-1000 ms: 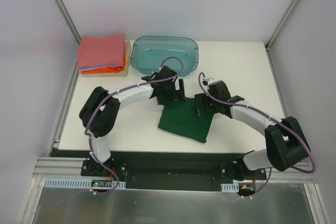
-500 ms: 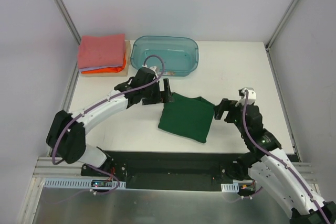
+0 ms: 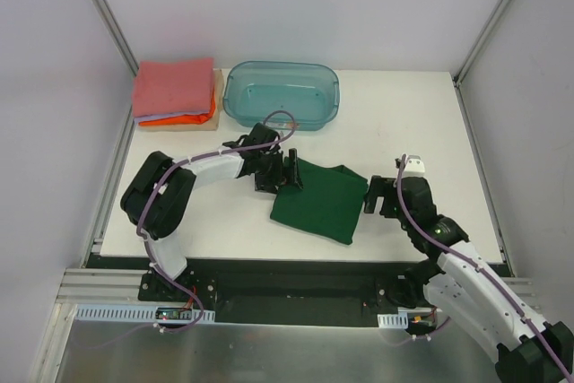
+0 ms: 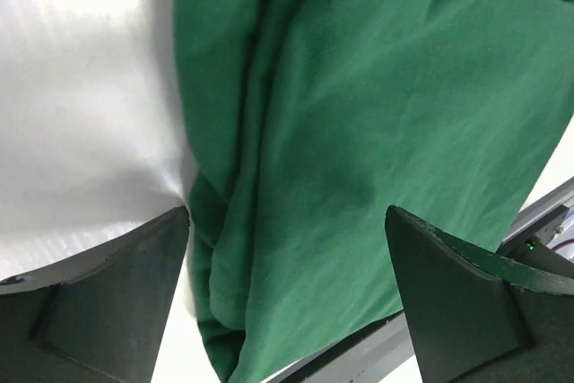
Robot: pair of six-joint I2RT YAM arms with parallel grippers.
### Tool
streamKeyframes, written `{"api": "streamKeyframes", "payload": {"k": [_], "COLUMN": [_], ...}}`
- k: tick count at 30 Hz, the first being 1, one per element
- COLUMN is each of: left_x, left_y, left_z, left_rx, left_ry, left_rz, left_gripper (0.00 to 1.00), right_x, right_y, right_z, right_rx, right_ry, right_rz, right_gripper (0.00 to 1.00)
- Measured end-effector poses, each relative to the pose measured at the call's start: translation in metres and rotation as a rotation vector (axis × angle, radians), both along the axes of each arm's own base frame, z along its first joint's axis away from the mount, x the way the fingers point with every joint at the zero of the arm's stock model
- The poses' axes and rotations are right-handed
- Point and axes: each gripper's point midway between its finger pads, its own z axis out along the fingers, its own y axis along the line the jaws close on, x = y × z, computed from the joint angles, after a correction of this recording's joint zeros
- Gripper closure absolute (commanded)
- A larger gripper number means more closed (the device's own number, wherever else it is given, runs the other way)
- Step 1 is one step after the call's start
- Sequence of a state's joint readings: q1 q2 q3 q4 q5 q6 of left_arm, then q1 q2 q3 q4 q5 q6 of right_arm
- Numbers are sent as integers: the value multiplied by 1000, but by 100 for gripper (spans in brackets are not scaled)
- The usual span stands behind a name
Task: Fold and stack the t-shirts
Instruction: Put the neatly folded tshirt into the corner of the board with the left arm
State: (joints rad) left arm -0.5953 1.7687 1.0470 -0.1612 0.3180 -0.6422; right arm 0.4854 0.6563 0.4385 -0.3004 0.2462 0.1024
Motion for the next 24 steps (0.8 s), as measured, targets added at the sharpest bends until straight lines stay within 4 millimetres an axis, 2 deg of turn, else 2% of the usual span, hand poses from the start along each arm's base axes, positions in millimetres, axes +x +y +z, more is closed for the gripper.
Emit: {"api": "streamKeyframes", "payload": {"k": [2, 7, 10, 13, 18, 24], "left_x": [1, -5, -10, -12, -18, -14], "left_y": [-7, -25, -33, -37, -44, -54], "left_z": [1, -3, -9, -13, -22, -24], "left_rx": [-24, -48, -49, -30, 54, 146], "left_ry": [1, 9, 23, 20, -22, -68], "left_rz": [-13, -37, -40, -24, -2, 5], "left_gripper": [16, 41, 49, 64, 100, 100], "right_x": [0, 0, 0, 0, 2, 1], "right_y": [0, -1, -1, -2, -8, -15], "right_z": [-1, 3, 7, 9, 9, 5], "right_rx": [-4, 3, 11, 13, -5, -37], "right_ry": [5, -12, -28, -37, -43, -31], "right_rz": [0, -2, -4, -7, -35, -64], "right_gripper": [4, 4, 4, 4, 4, 4]}}
